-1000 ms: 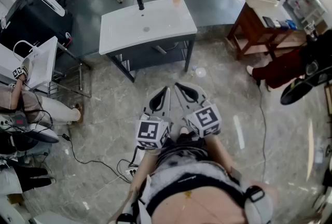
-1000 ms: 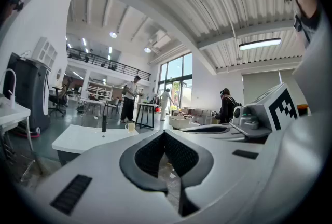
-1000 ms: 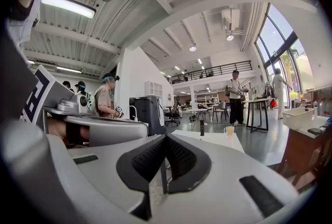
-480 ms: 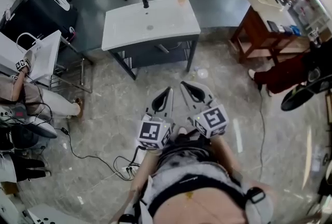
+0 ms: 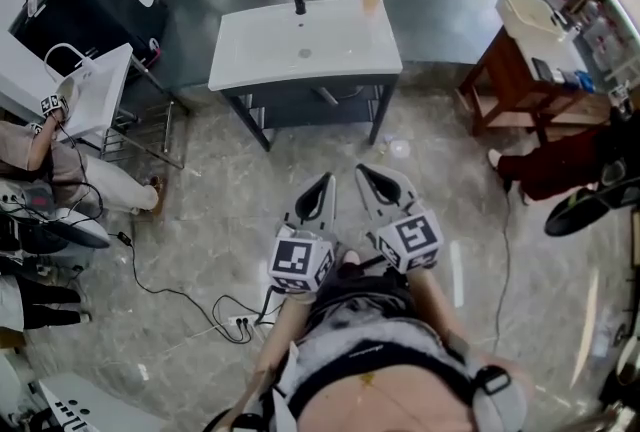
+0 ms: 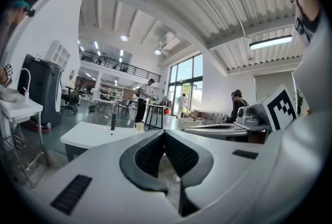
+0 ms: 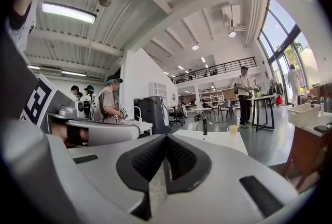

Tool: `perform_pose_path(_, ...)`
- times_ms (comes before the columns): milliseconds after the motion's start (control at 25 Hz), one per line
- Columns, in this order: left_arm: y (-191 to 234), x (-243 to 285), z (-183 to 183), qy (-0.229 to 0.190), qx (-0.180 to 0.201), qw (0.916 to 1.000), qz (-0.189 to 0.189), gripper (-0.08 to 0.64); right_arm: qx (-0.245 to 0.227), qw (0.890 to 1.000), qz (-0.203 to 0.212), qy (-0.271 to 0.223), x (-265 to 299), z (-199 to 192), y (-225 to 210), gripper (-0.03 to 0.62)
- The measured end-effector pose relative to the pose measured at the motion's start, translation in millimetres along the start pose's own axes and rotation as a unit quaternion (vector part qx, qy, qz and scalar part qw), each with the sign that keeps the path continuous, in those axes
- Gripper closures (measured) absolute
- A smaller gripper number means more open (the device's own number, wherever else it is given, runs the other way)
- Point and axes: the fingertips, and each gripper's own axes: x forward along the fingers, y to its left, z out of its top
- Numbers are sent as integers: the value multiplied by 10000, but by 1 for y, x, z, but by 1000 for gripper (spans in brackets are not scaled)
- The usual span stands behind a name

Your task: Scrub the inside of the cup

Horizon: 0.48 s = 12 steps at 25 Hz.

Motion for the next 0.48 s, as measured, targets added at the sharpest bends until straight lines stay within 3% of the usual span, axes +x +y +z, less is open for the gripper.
perform_pose_path(480, 52, 33, 23, -149, 61, 9998, -145, 560, 34, 9997, 4, -225, 66, 21, -4, 591)
